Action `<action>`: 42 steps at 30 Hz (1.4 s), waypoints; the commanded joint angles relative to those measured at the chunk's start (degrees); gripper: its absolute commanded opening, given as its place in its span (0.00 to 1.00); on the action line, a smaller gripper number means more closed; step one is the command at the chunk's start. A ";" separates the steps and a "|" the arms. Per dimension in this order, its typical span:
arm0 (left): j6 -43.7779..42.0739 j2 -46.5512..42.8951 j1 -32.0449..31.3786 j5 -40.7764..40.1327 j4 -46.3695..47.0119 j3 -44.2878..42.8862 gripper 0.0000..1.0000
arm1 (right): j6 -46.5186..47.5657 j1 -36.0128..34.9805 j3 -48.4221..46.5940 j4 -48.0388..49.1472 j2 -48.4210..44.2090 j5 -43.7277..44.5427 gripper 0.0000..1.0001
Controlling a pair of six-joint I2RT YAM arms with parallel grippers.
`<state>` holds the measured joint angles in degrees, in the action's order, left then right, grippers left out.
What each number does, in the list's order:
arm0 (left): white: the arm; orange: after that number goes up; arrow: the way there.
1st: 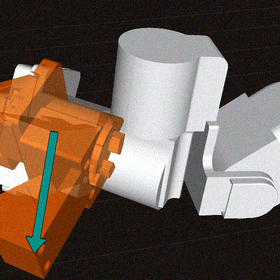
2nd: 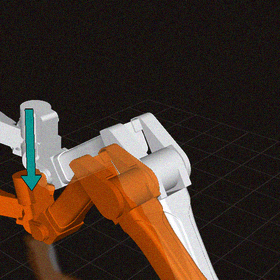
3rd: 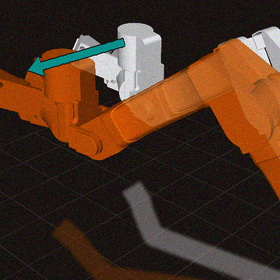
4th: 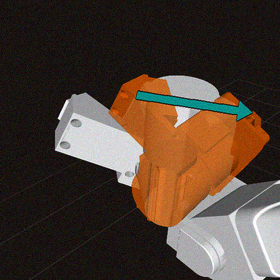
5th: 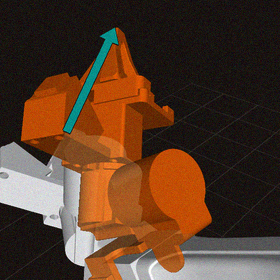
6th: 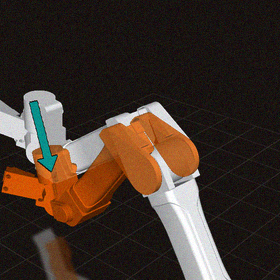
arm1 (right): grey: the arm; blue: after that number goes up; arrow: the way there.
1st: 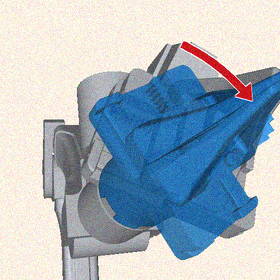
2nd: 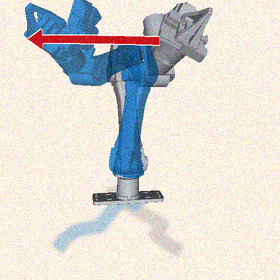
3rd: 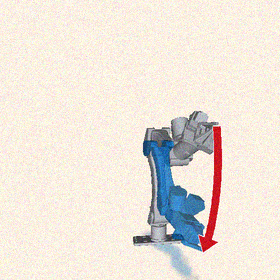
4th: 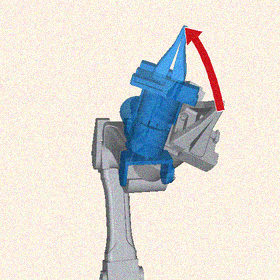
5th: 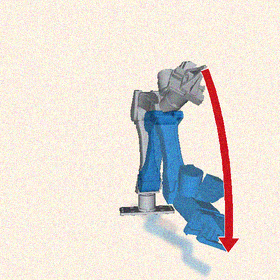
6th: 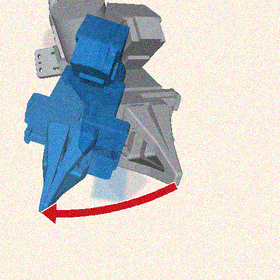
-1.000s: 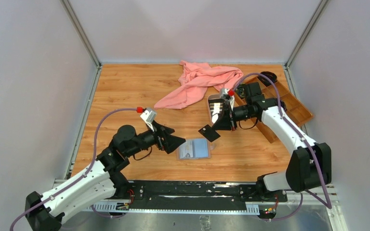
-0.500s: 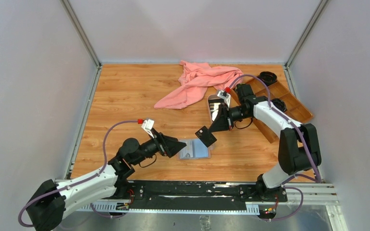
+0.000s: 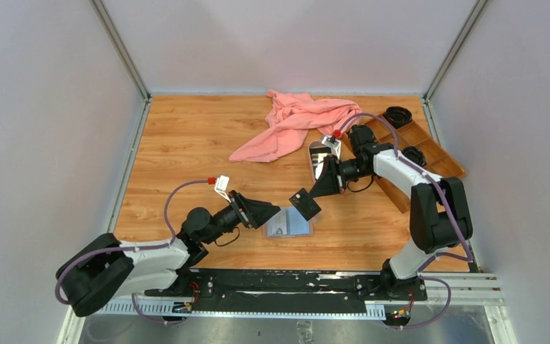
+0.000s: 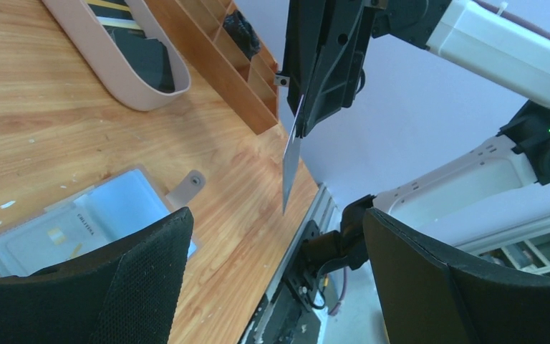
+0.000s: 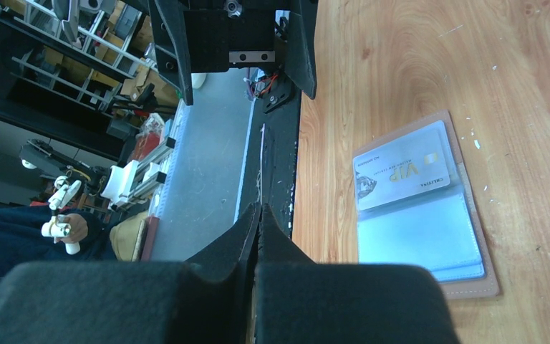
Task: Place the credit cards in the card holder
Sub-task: Pick up the credit card from the storage box, then insert the credit card into the card holder.
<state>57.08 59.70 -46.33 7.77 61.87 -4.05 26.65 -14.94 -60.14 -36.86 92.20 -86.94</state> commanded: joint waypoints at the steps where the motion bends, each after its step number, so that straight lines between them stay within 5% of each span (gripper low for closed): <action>1: 3.05 6.24 -0.43 -0.14 14.29 0.57 0.90 | -0.66 0.62 -0.41 0.13 0.91 -2.62 0.00; 12: 3.74 20.22 -2.20 -0.36 22.57 -3.73 0.81 | -0.99 0.52 -0.42 0.23 1.61 -3.73 0.00; 20: 3.47 29.14 -2.54 1.67 24.90 -10.12 0.59 | -1.08 0.36 -0.24 0.28 2.27 -3.26 0.00; 27: 3.26 31.45 -2.54 3.26 25.17 -12.41 0.06 | -1.03 0.13 -0.20 0.30 2.41 -2.90 0.00; 30: 2.16 30.83 -2.54 3.60 25.23 -11.57 0.00 | -0.68 -0.12 -0.15 0.30 1.95 -2.38 0.00; 32: 0.44 29.49 -2.39 3.79 25.22 -10.56 0.00 | -0.26 -0.38 -0.16 0.22 1.32 -1.30 0.13; 34: -0.49 27.54 -1.54 5.34 24.96 -8.74 0.00 | 1.44 -0.53 -0.40 -1.06 -0.04 1.51 0.39; 36: -0.92 25.21 0.13 8.21 24.30 -6.93 0.00 | 6.16 -0.56 -1.50 -4.71 -1.74 4.78 0.53; 42: -3.66 14.01 6.37 19.05 6.34 -4.09 0.00 | 15.42 -0.61 -1.46 -7.33 -9.84 17.98 0.56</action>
<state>57.43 80.01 -42.78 18.70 81.21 -8.93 34.22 -15.11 -60.53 -41.12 88.27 -78.24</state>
